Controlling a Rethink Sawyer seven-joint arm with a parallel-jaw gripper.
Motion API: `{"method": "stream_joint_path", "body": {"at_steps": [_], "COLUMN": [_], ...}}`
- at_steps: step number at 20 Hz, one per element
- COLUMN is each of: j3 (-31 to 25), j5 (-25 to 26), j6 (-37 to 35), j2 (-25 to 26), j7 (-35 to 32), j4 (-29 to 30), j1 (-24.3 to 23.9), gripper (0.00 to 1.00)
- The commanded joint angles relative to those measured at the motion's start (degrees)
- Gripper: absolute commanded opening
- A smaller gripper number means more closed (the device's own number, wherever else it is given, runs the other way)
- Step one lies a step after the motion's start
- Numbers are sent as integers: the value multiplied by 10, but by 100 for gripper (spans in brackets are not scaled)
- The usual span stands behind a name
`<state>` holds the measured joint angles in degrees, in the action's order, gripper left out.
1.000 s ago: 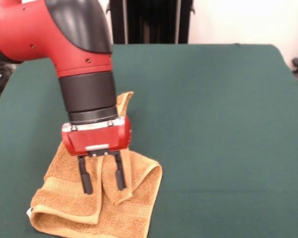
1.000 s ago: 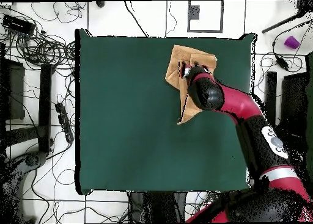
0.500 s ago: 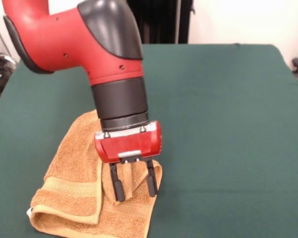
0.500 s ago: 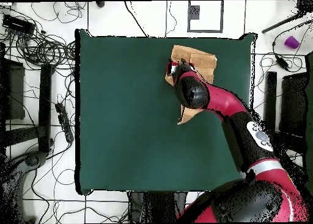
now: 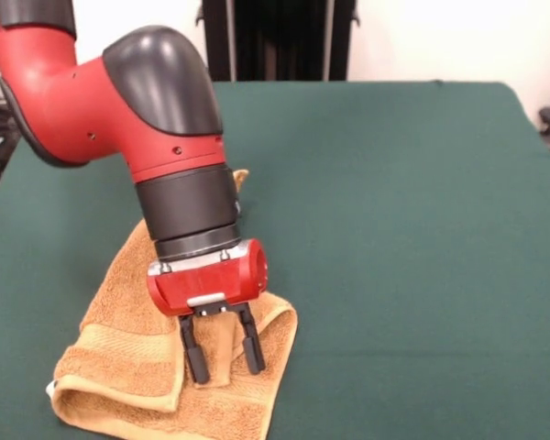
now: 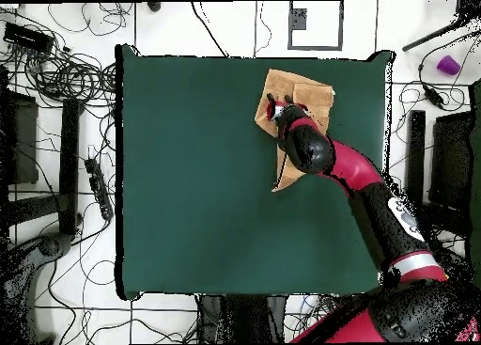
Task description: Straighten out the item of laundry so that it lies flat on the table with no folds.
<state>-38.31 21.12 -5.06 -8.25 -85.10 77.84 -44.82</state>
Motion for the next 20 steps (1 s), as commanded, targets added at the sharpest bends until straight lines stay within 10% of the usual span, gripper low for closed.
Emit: {"method": "stream_joint_path", "body": {"at_steps": [1,20], "j3": [-23,10], "j5": [56,78], "j6": [-84,-42], "j2": [73,11], "j7": [76,-40], "j4": [-16,37], "j1": [-15,-18], "gripper": [100,100]}}
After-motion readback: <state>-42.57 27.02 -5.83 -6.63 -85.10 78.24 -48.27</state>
